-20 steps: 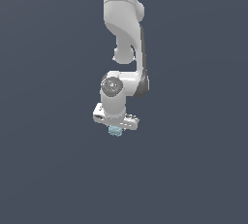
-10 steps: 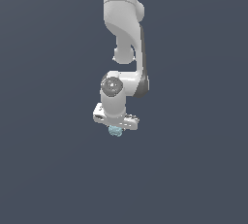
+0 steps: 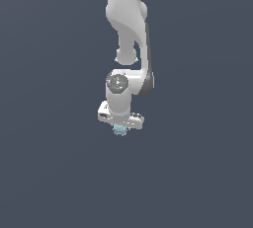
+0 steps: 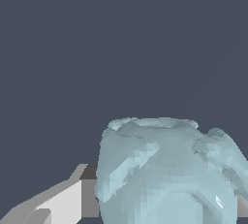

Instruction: Pick up the object and move it to a goal position.

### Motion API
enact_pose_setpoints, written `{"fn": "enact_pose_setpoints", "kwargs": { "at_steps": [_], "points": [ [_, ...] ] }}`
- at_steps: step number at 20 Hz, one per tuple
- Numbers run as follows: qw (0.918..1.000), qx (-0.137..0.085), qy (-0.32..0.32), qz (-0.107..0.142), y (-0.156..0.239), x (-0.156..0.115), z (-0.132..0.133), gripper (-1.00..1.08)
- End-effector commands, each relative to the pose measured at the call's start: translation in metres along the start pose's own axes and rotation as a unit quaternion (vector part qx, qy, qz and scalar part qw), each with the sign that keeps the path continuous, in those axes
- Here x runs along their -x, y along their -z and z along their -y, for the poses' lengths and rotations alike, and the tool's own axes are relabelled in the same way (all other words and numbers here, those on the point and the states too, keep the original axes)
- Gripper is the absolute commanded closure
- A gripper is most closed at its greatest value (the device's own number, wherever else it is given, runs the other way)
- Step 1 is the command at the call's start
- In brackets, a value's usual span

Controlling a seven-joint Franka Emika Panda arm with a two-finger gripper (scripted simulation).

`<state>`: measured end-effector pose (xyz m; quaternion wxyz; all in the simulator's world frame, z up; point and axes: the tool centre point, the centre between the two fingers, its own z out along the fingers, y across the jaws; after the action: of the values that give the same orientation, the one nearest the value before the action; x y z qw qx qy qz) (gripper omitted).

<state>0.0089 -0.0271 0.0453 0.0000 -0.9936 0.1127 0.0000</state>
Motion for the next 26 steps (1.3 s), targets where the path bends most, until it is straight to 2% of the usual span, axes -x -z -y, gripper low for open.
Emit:
{"fn": "enact_pose_setpoints", "kwargs": {
  "at_steps": [1, 17, 26],
  "points": [
    [1.0, 0.0, 0.0, 0.0, 0.003, 0.009, 0.005, 1.08],
    [1.0, 0.0, 0.0, 0.0, 0.041, 0.111, 0.056, 1.08],
    [1.0, 0.0, 0.0, 0.0, 0.054, 0.142, 0.074, 1.08]
  ]
}}
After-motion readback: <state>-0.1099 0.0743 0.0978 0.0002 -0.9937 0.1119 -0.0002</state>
